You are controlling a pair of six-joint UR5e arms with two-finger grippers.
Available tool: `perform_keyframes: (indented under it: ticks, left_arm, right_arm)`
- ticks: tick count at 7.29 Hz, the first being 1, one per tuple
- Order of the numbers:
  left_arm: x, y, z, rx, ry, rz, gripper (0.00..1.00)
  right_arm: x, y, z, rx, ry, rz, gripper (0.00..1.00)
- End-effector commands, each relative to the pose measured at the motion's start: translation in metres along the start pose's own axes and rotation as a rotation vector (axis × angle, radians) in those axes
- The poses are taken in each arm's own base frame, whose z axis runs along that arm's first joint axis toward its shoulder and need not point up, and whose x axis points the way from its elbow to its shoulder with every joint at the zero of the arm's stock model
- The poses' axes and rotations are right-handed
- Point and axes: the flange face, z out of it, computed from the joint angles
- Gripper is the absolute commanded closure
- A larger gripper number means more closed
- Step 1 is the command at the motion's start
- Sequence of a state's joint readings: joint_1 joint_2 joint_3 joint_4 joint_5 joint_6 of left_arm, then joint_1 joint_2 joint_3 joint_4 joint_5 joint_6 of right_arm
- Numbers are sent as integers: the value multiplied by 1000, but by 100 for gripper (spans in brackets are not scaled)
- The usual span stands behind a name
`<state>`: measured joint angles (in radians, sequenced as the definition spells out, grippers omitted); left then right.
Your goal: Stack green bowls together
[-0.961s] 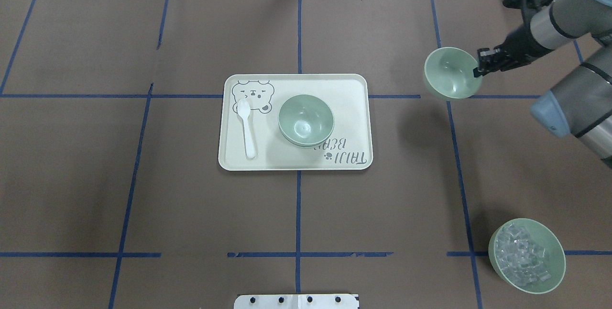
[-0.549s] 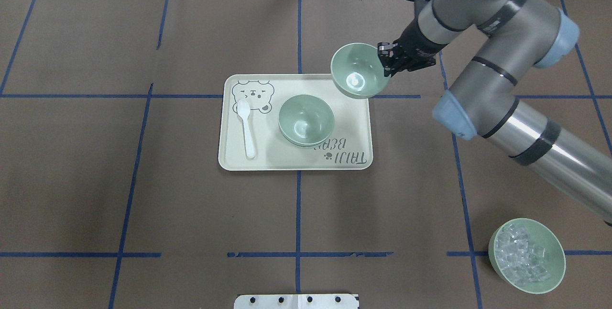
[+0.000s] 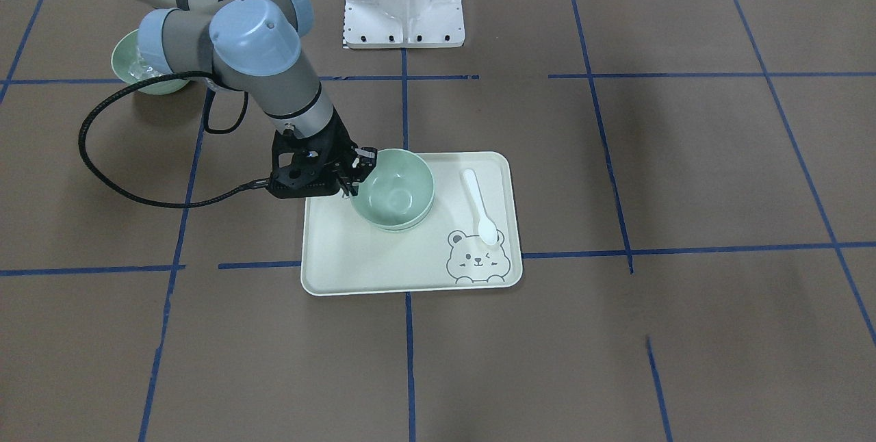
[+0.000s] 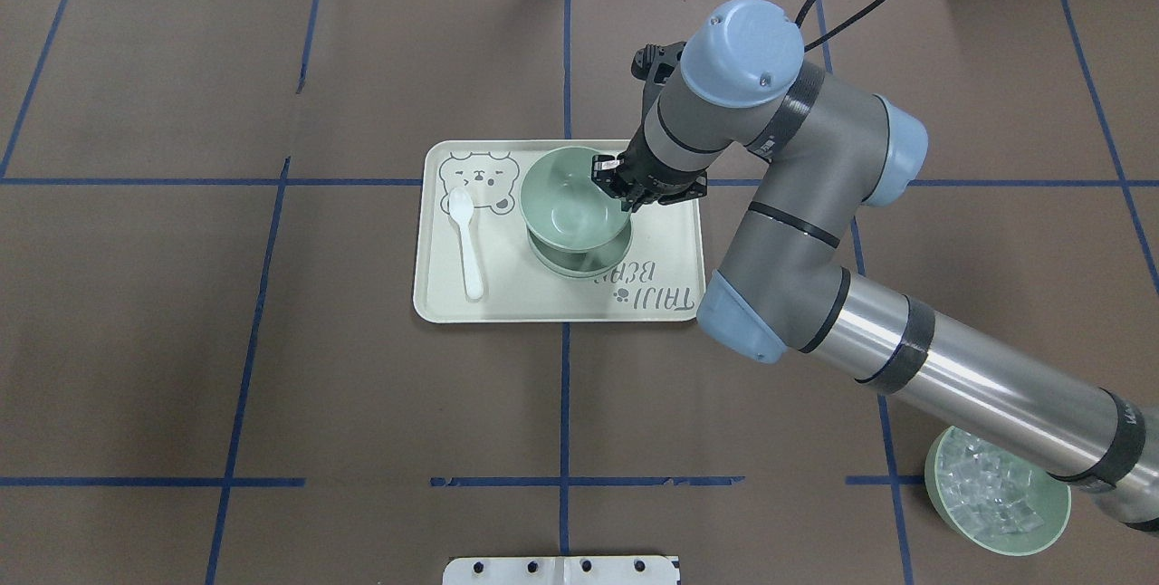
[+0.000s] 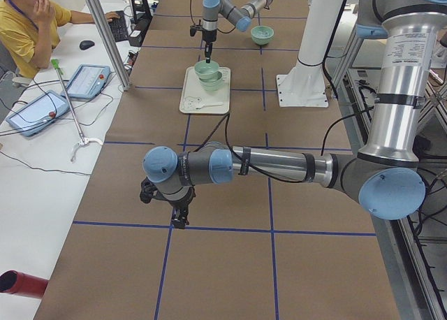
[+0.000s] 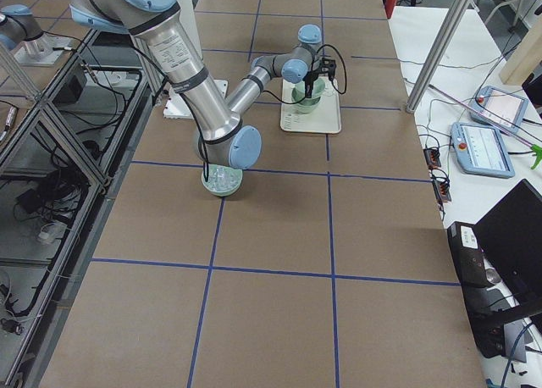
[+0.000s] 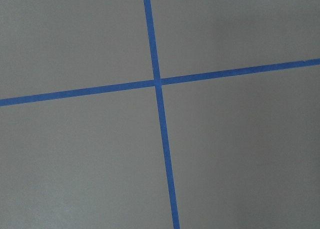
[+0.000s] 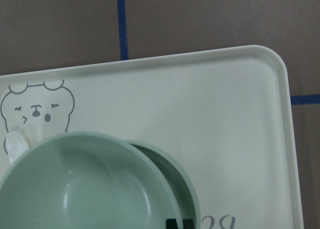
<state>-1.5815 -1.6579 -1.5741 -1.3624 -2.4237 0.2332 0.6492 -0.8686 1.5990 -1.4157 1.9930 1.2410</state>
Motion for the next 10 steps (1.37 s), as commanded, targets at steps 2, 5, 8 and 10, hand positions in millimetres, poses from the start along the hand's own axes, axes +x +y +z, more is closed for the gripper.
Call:
perform_keyframes:
  ticks: [2, 5, 8, 10]
  left_arm:
    - [1, 0, -1, 1, 0, 1, 0]
    - [3, 0, -3, 6, -1, 7, 0]
    - [4, -1, -4, 9, -2, 10, 0]
    - [12, -2, -12, 21, -14, 27, 0]
  right_arm:
    - [-1, 20, 24, 12, 40, -16, 100]
    - [5, 19, 33, 14, 62, -11, 56]
    - [28, -23, 2, 53, 78, 12, 0]
    - [117, -97, -62, -17, 123, -112, 0]
